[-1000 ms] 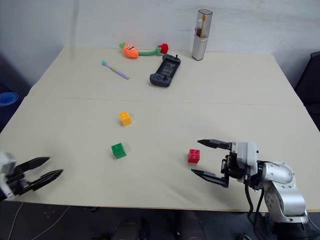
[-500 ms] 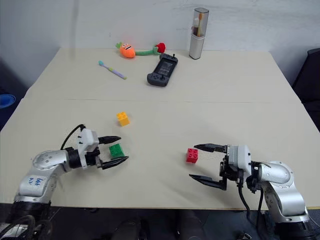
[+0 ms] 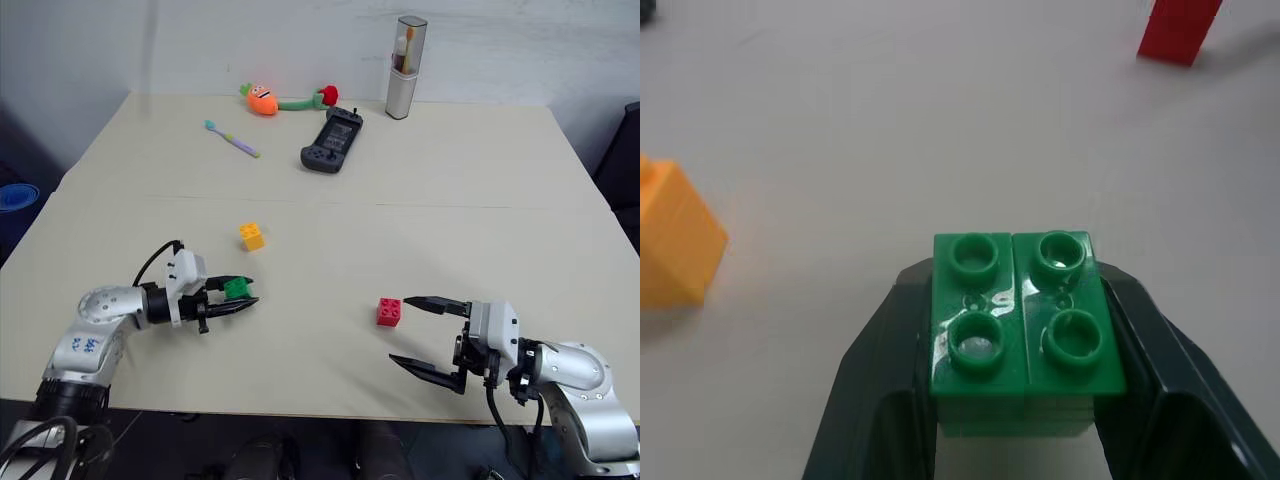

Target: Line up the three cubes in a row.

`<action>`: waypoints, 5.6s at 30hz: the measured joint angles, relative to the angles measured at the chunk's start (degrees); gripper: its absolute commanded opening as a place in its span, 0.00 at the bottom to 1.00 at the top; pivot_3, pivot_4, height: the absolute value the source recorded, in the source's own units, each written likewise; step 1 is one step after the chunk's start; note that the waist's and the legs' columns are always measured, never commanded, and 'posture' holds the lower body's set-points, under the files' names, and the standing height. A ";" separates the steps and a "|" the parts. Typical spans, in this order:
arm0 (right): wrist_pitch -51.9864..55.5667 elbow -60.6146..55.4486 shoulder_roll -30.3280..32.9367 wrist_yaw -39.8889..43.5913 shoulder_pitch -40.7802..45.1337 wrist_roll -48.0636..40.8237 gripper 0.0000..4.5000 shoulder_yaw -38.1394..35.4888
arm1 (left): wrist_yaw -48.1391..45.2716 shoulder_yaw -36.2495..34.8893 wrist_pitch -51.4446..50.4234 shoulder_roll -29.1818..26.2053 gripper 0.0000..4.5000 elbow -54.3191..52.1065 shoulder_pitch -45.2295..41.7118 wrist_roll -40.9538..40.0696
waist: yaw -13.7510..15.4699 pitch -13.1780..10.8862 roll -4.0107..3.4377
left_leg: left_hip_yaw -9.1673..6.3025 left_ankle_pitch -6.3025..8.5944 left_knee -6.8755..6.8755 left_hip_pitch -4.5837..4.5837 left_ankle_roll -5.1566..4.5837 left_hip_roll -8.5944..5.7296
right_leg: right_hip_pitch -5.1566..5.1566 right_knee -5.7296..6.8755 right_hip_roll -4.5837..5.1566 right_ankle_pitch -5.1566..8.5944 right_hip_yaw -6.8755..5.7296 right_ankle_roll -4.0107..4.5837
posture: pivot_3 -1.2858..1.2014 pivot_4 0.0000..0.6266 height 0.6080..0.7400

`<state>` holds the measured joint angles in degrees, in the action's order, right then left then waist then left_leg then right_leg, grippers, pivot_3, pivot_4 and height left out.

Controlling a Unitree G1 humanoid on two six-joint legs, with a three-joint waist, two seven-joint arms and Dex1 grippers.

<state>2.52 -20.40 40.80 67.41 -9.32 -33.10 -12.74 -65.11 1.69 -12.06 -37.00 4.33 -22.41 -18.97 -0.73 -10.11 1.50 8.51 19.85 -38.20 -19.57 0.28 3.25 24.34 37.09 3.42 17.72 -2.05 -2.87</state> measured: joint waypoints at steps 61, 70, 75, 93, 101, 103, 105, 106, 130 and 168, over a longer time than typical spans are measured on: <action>4.87 -0.96 2.18 1.88 1.08 -3.03 1.00 -3.86 | -5.69 -3.83 6.65 -1.29 0.77 -1.47 5.00 0.21 | 0.19 -0.01 0.04 | -0.04 -0.11 -0.09 0.06 -0.34 -0.32 | 0.01 0.02 0.11 -0.12 0.57 -0.35 | 0.52 0.24 1.00; 1.63 2.60 -2.16 -0.22 5.34 -2.22 1.00 -3.21 | 9.78 -25.54 5.56 -0.77 1.00 0.95 19.87 -3.98 | -0.05 -0.01 0.05 | -0.06 -0.08 0.03 0.17 -0.35 -0.32 | -0.02 0.00 0.15 -0.12 0.55 -0.35 | 0.52 0.24 1.00; -0.43 3.18 -3.55 -1.70 6.79 -1.58 1.00 -3.20 | 11.62 -30.44 1.70 -1.15 1.00 5.43 23.23 -6.62 | 0.61 -0.01 0.05 | -0.06 -0.01 0.04 0.16 -0.38 -0.35 | -0.03 -0.06 0.22 -0.12 0.48 -0.34 | 0.52 0.24 1.00; -4.03 4.45 -5.64 -4.00 8.09 0.03 1.00 -1.33 | 7.79 -0.05 12.86 8.99 0.91 50.86 -31.73 12.41 | 0.28 0.03 0.15 | 0.07 -0.03 -0.22 -0.24 -0.36 -0.42 | 0.23 -0.08 0.03 -0.17 -0.20 -0.43 | 0.52 0.24 1.00; -6.65 2.33 -6.12 -6.03 2.72 0.09 1.00 -2.65 | 7.92 -0.17 19.37 9.19 0.39 59.66 -33.70 14.84 | 0.52 0.02 0.17 | -0.18 0.03 -0.78 -0.53 -0.45 -0.34 | 0.26 0.13 0.12 -0.17 -0.40 -0.43 | 0.52 0.24 1.00; -7.22 2.32 -6.35 -6.45 2.01 0.29 1.00 -2.66 | 7.36 -0.66 19.94 8.83 0.34 60.05 -33.69 14.84 | 0.61 0.02 0.17 | -0.22 0.04 -0.81 -0.57 -0.46 -0.35 | 0.27 0.13 0.13 -0.17 -0.45 -0.43 | 0.52 0.24 1.00; -7.45 2.32 -6.38 -6.71 1.63 0.33 1.00 -2.66 | 4.63 -1.11 20.08 8.05 0.34 60.20 -33.69 14.70 | 0.57 0.02 0.17 | -0.22 0.04 -0.82 -0.59 -0.46 -0.35 | 0.28 0.14 0.12 -0.17 -0.47 -0.43 | 0.52 0.24 1.00; -7.49 2.32 -6.37 -6.80 1.48 0.34 1.00 -2.66 | 2.56 -1.42 20.05 7.49 0.34 60.17 -33.69 14.50 | 0.54 0.02 0.17 | -0.22 0.04 -0.83 -0.59 -0.46 -0.35 | 0.28 0.14 0.12 -0.17 -0.48 -0.43 | 0.52 0.24 1.00; -1.40 0.13 -2.35 -2.88 1.21 -1.74 1.00 -1.90 | -20.96 9.72 28.32 5.68 0.34 39.46 -22.33 8.12 | 0.50 0.01 0.15 | -0.31 0.09 -0.94 -0.61 -0.52 -0.35 | 0.23 0.17 0.13 -0.16 -0.09 -0.42 | 0.52 0.24 1.00; 8.22 3.25 17.78 8.37 1.47 -2.19 1.00 -11.12 | -20.69 -7.52 11.24 -20.05 0.99 16.46 0.70 -3.05 | 0.60 -0.01 0.12 | -0.36 0.18 -0.94 -0.63 -0.63 -0.26 | 0.20 0.10 0.19 -0.13 -0.03 -0.37 | 0.52 0.24 1.00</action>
<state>10.74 -17.16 58.58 75.78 -7.85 -35.29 -23.86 -85.80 -5.83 -0.81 -57.06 20.79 -21.71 -22.02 -0.13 -10.12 1.62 8.15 20.04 -39.14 -20.20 -0.35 2.99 24.54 37.19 3.60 17.59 -2.07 -3.24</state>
